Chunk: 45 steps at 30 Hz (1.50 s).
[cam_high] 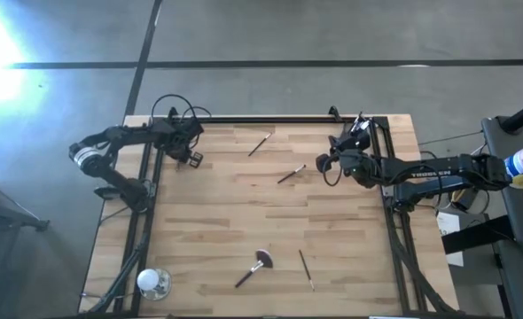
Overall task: Put items in baskets/containers
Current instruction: Put the eyeshadow brush into the pen holder
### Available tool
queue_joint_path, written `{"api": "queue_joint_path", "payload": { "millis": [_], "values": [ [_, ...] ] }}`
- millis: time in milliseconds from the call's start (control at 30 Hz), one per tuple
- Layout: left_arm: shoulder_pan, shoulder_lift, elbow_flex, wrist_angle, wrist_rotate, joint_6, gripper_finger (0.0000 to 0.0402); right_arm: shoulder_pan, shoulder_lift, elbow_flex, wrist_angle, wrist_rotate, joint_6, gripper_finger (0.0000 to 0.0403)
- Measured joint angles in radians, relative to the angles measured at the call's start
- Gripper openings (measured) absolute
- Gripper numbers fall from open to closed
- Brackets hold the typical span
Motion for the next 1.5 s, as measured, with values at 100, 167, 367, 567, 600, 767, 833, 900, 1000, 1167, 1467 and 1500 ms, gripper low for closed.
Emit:
{"api": "queue_joint_path", "payload": {
  "millis": [100, 167, 367, 567, 600, 767, 833, 900, 1000, 1167, 1467, 1500],
  "values": [
    [-0.009, -0.016, -0.001, -0.011, 0.056, 0.014, 0.0062, 0.0, 0.0, 0.0, 0.005, 0.0, -0.001, 0.0011],
    [-0.021, -0.021, -0.002, -0.012, 0.092, 0.027, 0.0057, 0.0, 0.0, 0.0, 0.014, 0.0, -0.009, 0.0011],
    [-0.09, -0.022, -0.002, -0.018, 0.108, 0.079, 0.0055, 0.0, 0.0, 0.0, 0.022, -0.003, -0.012, 0.0011],
    [-0.181, -0.024, -0.013, 0.011, 0.11, 0.101, 0.0055, 0.0, 0.0, 0.0, 0.038, -0.004, -0.017, 0.0011],
    [-0.193, -0.025, -0.02, 0.022, 0.105, 0.096, 0.0055, 0.0, 0.0, 0.0, 0.037, -0.005, -0.019, 0.0011],
    [-0.223, -0.027, -0.067, 0.07, 0.076, 0.081, 0.0055, 0.002, 0.0, 0.0, 0.037, -0.026, -0.02, 0.0011],
    [-0.225, -0.027, -0.087, 0.08, 0.076, 0.078, 0.0055, 0.003, 0.0, 0.0, 0.037, -0.026, -0.025, 0.0011],
    [-0.234, -0.026, -0.108, 0.09, 0.076, 0.077, 0.0055, 0.003, 0.0, 0.0, 0.037, -0.029, -0.03, 0.0011],
    [-0.262, -0.026, -0.144, 0.122, 0.063, 0.077, 0.0051, 0.005, 0.0, 0.0, 0.038, -0.044, -0.03, 0.0011],
    [-0.352, -0.028, -0.177, 0.162, 0.028, 0.05, 0.001, 0.041, 0.0, 0.0, 0.085, -0.119, -0.046, 0.0011],
    [-0.564, -0.051, -0.184, 0.305, 0.086, -0.04, 0.0002, 0.2, 0.08, -0.001, 0.282, -0.28, -0.124, 0.0011],
    [-0.586, -0.061, -0.184, 0.333, 0.107, -0.048, 0.0002, 0.218, 0.1, -0.002, 0.311, -0.289, -0.134, 0.0011]
  ]
}}
